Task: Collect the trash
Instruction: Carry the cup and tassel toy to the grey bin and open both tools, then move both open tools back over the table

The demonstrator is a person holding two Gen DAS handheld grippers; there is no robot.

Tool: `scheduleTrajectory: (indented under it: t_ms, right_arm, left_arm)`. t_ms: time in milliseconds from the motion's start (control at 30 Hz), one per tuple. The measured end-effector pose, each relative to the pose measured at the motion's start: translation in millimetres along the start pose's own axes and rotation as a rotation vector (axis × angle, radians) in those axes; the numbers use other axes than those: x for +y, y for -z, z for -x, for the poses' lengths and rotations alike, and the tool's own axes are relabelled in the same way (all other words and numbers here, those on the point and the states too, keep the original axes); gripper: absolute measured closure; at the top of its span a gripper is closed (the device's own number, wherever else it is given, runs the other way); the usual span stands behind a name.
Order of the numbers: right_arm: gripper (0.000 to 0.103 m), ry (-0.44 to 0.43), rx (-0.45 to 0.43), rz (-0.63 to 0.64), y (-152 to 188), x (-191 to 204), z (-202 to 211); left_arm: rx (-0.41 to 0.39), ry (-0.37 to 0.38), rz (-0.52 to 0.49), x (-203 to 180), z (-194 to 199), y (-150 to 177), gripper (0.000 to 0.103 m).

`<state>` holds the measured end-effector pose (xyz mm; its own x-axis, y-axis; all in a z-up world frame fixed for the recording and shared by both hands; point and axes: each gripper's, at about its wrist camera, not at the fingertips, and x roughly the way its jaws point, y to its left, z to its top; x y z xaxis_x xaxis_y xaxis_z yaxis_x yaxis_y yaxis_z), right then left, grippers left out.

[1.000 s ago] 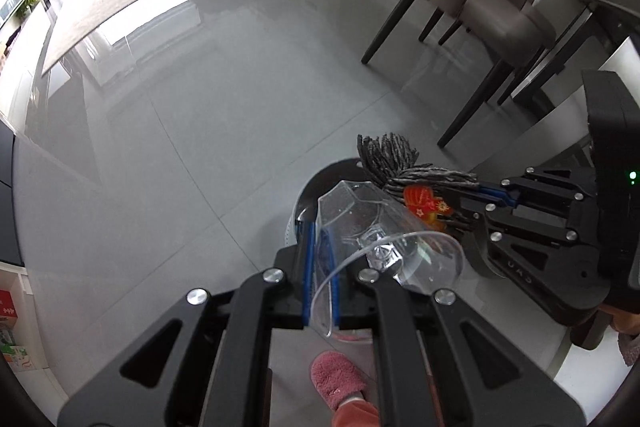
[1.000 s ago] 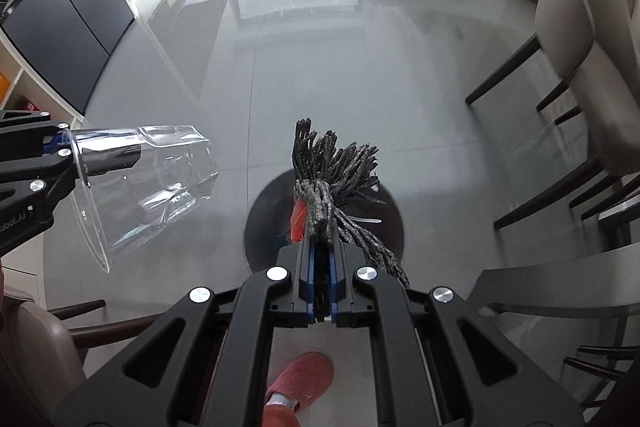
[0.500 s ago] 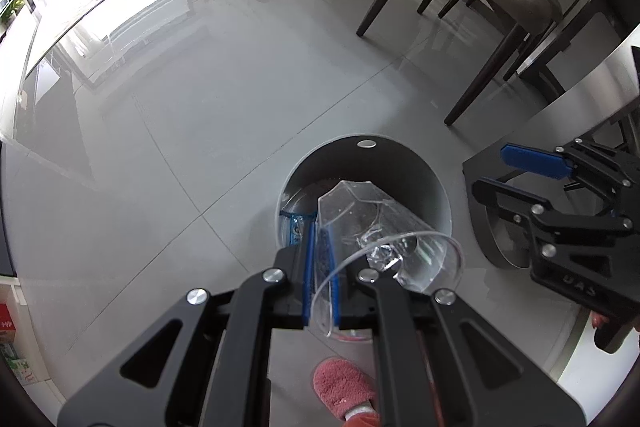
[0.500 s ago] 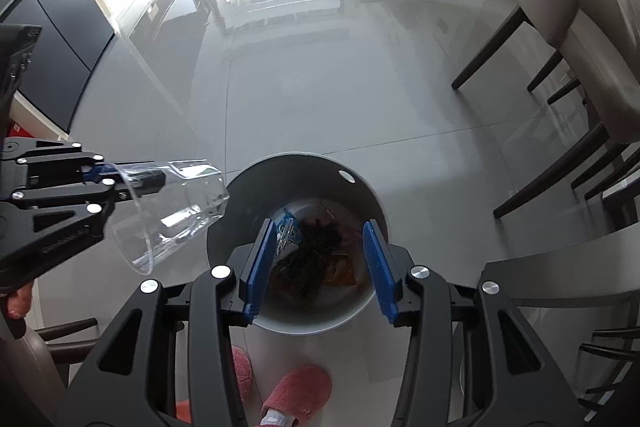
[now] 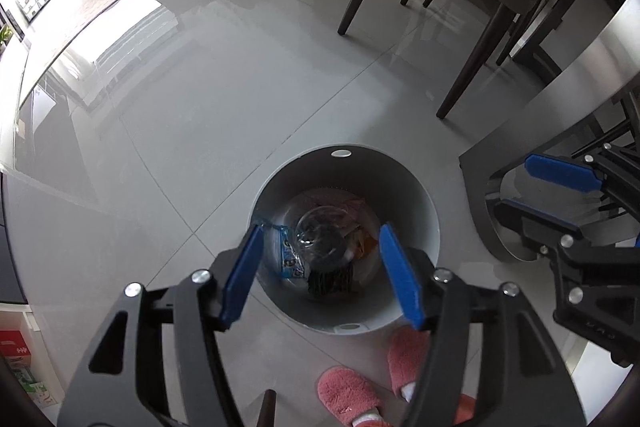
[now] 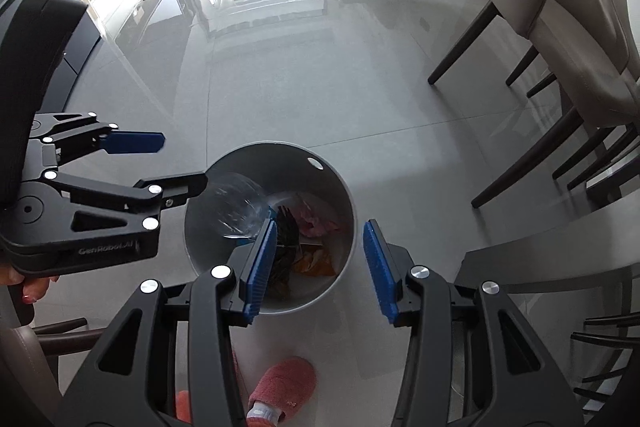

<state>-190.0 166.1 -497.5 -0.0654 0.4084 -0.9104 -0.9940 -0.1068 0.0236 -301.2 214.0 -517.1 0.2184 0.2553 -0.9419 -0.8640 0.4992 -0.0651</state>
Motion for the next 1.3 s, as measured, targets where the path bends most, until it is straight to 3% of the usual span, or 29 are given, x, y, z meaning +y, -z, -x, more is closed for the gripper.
scheduleTrajectory:
  t_ms: [200, 333, 533, 767, 1000, 1300]
  right_arm:
    - [0.059, 0.007, -0.015, -0.011, -1, -5, 18]
    - [0.06, 0.003, -0.024, -0.005, -4, 1, 52]
    - [0.06, -0.031, -0.057, -0.007, -14, 17, 151]
    - [0.06, -0.033, -0.144, -0.071, -24, 12, 306]
    - [0.06, 0.112, -0.208, -0.165, -10, -41, 423]
    - [0.06, 0.262, -0.235, -0.341, 40, -174, 493]
  left_arm:
    - [-0.001, -0.005, -0.015, -4, 16, -4, 0.041]
    - [-0.01, -0.011, -0.017, -5, 51, -7, 0.041]
    - [-0.023, -0.024, -0.053, -9, 139, -12, 0.041]
    - [-0.086, 0.009, -0.147, -38, 261, -35, 0.04]
    - [-0.175, 0.1, -0.27, -101, 339, -68, 0.038]
    - [-0.196, 0.177, -0.387, -225, 362, -103, 0.038]
